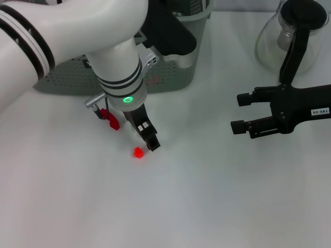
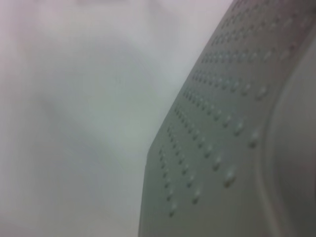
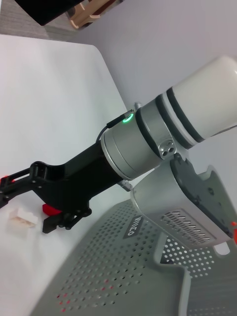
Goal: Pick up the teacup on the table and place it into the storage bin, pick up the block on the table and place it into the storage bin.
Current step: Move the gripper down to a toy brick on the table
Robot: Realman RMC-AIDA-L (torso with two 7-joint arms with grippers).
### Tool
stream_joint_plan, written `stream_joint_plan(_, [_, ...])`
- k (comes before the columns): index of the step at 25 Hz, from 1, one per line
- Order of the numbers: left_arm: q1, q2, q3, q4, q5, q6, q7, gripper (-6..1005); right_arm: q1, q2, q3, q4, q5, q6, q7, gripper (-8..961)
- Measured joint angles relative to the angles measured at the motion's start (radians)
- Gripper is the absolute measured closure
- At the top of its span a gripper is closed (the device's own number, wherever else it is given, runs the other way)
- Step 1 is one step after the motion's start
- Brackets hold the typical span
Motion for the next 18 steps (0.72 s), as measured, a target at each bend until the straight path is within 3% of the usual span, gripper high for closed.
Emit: stream_joint_plan(18, [-0.001,0.001,0.005,-0.002,0.005,-0.009,0.003,212,-0.002,0.001,0.0,0.002,0.0,0.01,0.0,37])
